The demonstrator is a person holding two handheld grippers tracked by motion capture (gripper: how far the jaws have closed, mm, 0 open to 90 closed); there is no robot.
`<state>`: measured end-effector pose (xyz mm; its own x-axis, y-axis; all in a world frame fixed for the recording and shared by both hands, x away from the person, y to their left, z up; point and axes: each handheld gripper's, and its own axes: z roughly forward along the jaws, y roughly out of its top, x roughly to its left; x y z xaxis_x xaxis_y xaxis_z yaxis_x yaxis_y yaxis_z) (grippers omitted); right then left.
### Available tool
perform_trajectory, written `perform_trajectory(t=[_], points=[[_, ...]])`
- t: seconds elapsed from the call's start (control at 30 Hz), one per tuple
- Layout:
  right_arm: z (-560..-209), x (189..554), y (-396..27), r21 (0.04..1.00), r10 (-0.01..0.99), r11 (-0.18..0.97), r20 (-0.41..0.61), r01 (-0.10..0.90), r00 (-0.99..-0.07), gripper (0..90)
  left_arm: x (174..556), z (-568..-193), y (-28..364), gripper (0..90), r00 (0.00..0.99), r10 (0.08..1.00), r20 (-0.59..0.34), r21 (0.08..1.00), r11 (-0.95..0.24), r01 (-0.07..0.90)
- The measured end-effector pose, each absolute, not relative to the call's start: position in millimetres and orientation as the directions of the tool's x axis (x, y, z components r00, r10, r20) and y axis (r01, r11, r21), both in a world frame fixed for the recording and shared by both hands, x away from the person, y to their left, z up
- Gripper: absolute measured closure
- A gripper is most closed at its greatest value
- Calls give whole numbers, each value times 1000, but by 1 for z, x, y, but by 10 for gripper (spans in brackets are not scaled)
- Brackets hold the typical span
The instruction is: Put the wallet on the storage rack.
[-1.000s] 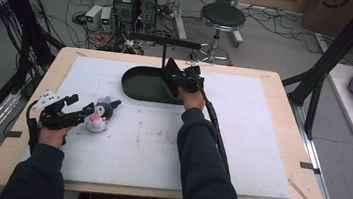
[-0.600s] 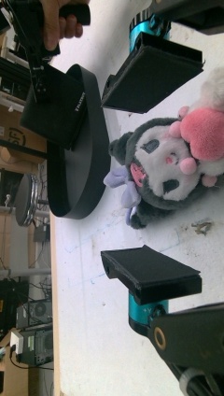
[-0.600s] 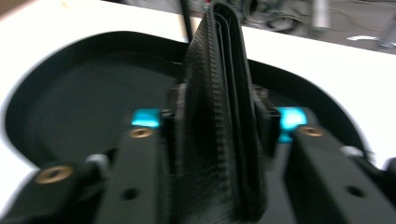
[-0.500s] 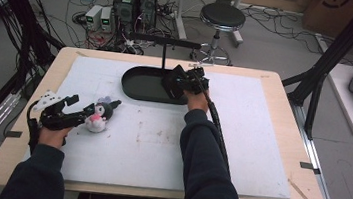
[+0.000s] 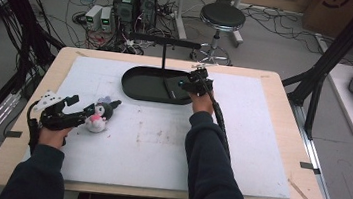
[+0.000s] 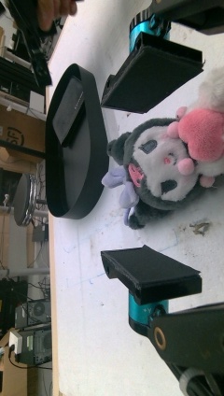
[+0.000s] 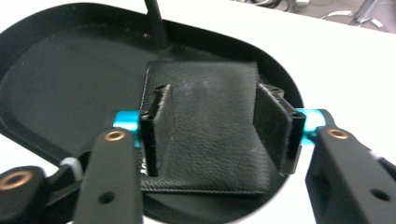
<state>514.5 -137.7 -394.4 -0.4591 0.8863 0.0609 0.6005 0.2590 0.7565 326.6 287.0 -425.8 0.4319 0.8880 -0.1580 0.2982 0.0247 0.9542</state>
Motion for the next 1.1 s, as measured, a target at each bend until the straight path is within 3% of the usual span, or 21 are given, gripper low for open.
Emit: perform_trajectory(t=[0.17,0.23,0.47,0.53,0.7,0.9,1.1], points=[[-376,495,-166,797,858,304,10,522,-514,391,325,-426,287,224,432,886,-169,955,38,294],[-372,487,-181,777,848,328,8,537,-529,323,324,-426,286,220,432,886,-170,953,37,299],[-363,437,-245,800,821,348,-8,490,-571,297,323,-425,284,220,419,891,-173,954,45,297],[-364,419,-261,810,819,371,-54,454,-572,297,323,-425,284,220,414,893,-174,954,49,294],[-373,381,-292,842,846,348,-93,412,-525,212,325,-423,285,220,400,902,-164,958,49,282],[-389,366,-307,855,882,300,-80,424,-464,211,324,-422,284,220,396,905,-156,960,44,278],[-397,365,-308,842,881,317,-90,437,-465,211,326,-421,278,220,409,901,-144,962,30,273]])
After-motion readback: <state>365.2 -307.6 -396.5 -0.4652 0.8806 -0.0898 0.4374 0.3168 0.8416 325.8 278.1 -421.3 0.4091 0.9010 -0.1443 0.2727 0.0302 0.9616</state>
